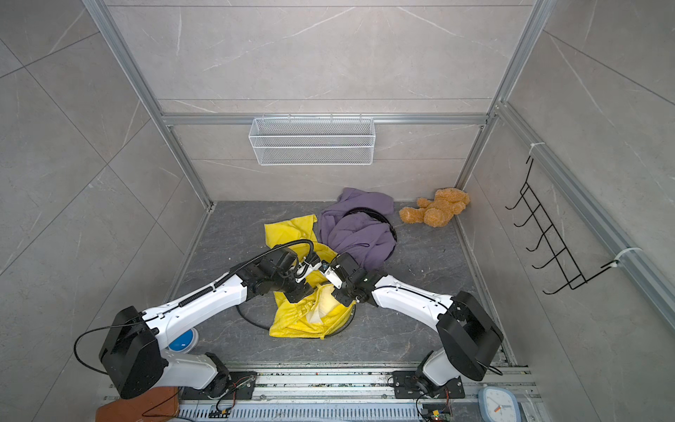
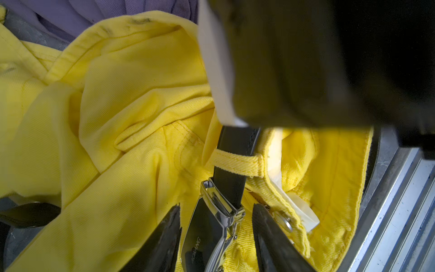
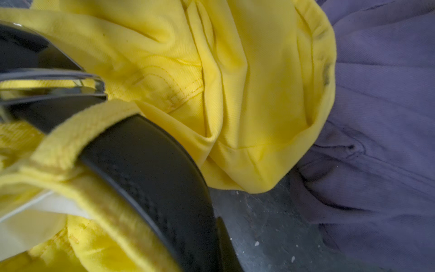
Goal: Remove the belt from the trousers
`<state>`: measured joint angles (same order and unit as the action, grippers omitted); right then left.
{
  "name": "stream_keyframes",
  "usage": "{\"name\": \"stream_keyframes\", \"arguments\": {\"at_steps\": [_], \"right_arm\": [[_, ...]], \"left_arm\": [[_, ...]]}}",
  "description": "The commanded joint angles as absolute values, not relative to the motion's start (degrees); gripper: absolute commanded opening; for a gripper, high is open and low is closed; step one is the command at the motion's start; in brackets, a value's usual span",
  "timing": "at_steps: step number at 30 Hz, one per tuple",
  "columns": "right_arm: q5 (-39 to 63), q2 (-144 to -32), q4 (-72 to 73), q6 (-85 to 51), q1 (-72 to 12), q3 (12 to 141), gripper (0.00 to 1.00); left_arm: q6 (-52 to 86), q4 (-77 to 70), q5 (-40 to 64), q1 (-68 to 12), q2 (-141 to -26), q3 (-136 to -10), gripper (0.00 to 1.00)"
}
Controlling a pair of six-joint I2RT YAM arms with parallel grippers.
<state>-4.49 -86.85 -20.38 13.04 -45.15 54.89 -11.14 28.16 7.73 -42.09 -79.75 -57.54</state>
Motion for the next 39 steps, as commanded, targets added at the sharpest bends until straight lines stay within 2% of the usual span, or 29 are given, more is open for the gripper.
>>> {"name": "stream_keyframes", "arguments": {"at_steps": [1,14,23,31,39], "right_arm": [[-3.7,-83.9,-21.1,13.9,-45.4,57.3,0.1],[-2.2,-82.5,-23.0,13.2,-45.4,58.8,0.09],[-2.1,-81.7,-22.7,12.2,-45.4,58.0,0.09],[1.4,-80.9,-20.9,9.0,-45.4,57.5,0.09],[1.9,-81.2,-22.3,8.8,-45.4,59.2,0.08]], "left_arm": [[-10.7,26.6,8.5,-42.8,-78.8,-59.1,0.5],[-8.1,24.5,4.8,-44.9,-81.5,-58.8,0.4],[-5.3,21.2,5.2,-45.6,-77.7,-53.8,0.44],[-1.1,15.6,4.1,-45.7,-71.5,-46.9,0.43],[-0.9,14.9,3.6,-45.7,-70.0,-45.6,0.43]]}}
